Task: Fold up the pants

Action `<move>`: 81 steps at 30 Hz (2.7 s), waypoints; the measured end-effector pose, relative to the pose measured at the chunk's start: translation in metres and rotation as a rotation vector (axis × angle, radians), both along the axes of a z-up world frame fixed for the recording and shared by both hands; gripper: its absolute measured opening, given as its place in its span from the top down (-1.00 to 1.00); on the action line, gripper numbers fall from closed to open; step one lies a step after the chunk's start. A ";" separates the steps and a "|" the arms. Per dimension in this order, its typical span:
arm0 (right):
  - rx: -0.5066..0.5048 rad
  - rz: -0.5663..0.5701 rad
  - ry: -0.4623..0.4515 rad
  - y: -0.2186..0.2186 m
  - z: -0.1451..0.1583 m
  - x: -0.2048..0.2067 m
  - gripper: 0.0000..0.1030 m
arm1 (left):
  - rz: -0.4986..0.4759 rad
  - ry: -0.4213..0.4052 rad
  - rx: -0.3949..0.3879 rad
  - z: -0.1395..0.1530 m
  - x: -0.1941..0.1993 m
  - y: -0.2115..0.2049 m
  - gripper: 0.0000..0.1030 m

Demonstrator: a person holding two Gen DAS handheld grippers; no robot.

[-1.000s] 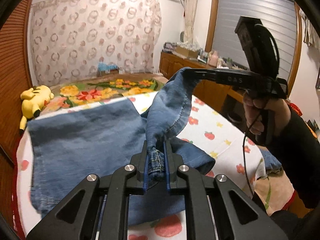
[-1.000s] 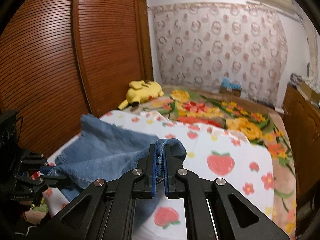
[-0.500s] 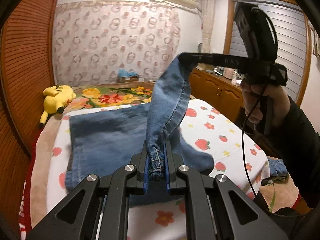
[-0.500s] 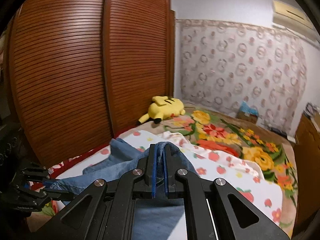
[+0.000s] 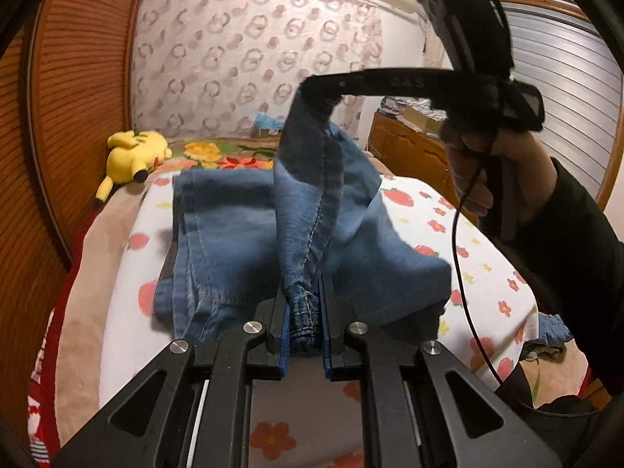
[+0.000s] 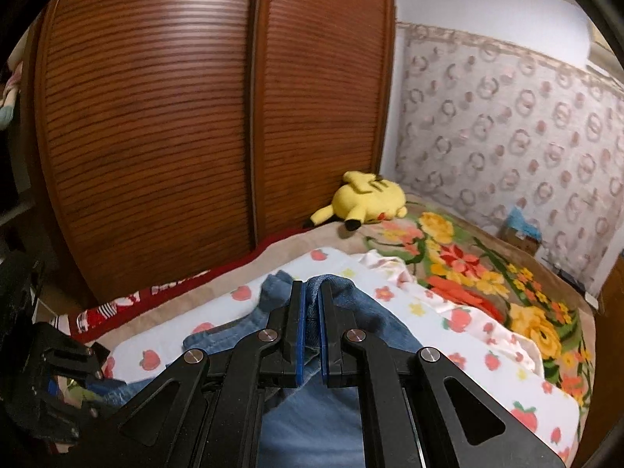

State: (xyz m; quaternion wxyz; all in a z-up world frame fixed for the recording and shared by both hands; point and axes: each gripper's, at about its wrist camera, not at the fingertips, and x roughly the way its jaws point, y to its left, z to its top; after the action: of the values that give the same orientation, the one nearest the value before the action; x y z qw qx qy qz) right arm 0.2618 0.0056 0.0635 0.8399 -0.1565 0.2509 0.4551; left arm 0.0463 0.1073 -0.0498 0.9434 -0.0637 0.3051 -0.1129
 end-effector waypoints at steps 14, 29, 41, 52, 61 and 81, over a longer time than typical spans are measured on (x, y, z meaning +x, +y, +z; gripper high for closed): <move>-0.030 -0.040 0.055 -0.014 0.002 0.010 0.31 | 0.044 0.077 0.000 -0.025 0.005 0.012 0.27; -0.072 -0.161 0.107 -0.091 -0.021 -0.038 -0.02 | -0.031 0.055 0.047 -0.010 0.044 -0.007 -0.56; -0.083 -0.266 0.203 -0.110 -0.051 -0.045 -0.02 | -0.037 0.094 0.061 -0.008 0.097 -0.018 -0.59; -0.071 -0.322 0.240 -0.106 -0.063 -0.037 -0.02 | -0.021 0.148 0.090 -0.010 0.155 -0.020 -0.36; -0.045 -0.338 0.218 -0.126 -0.071 -0.051 -0.02 | 0.006 0.111 0.105 0.004 0.153 -0.010 0.76; -0.005 -0.273 0.257 -0.151 -0.073 -0.071 -0.02 | 0.156 0.087 0.133 0.012 0.152 0.060 0.83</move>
State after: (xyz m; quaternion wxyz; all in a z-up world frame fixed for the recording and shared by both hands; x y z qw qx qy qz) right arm 0.1907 -0.1451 -0.0095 0.8545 -0.0637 0.3761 0.3527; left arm 0.1982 0.1673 -0.0379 0.9374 -0.0292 0.3467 -0.0158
